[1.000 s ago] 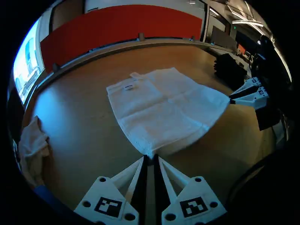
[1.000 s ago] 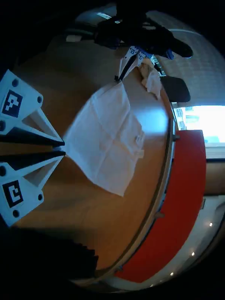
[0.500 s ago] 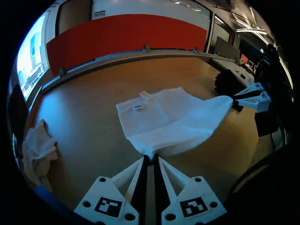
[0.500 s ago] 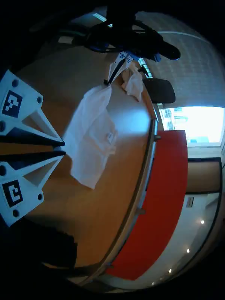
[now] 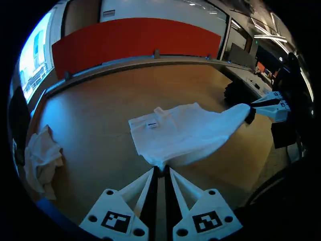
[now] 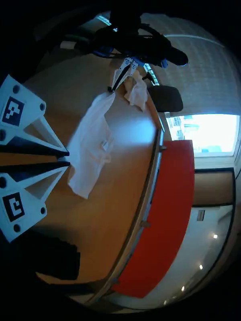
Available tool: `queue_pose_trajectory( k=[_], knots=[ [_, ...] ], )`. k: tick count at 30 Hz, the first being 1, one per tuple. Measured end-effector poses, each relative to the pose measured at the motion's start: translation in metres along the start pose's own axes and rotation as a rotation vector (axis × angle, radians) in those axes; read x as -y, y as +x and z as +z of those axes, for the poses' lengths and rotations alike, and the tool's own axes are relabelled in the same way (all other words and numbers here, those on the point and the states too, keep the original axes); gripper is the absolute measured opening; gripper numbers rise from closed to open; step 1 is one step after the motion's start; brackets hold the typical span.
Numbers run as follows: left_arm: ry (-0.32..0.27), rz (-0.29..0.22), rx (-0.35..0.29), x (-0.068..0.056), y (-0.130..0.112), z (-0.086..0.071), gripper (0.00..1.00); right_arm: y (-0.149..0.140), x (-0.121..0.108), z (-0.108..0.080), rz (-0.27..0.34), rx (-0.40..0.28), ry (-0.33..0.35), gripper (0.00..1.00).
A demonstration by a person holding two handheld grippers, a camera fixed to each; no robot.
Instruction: Fold towel
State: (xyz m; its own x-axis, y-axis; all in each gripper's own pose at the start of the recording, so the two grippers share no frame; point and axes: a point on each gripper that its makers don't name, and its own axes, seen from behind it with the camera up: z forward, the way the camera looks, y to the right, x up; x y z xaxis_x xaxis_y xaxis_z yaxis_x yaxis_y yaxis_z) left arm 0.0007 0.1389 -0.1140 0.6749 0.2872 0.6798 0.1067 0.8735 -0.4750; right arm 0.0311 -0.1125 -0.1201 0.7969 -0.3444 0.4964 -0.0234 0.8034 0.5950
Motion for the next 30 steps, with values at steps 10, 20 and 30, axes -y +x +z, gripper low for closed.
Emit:
queue_pose_trajectory(
  k=[10, 20, 30],
  knots=[
    [-0.019, -0.025, 0.006, -0.011, -0.004, -0.014, 0.11, -0.002, 0.003, -0.013, 0.006, 0.013, 0.006, 0.10],
    [-0.012, -0.040, 0.004, -0.010, -0.001, -0.005, 0.11, -0.004, -0.002, -0.005, 0.002, 0.021, -0.002, 0.10],
    [0.004, -0.094, 0.011, 0.002, 0.006, 0.025, 0.11, -0.003, -0.022, 0.025, 0.009, 0.042, -0.019, 0.10]
  ],
)
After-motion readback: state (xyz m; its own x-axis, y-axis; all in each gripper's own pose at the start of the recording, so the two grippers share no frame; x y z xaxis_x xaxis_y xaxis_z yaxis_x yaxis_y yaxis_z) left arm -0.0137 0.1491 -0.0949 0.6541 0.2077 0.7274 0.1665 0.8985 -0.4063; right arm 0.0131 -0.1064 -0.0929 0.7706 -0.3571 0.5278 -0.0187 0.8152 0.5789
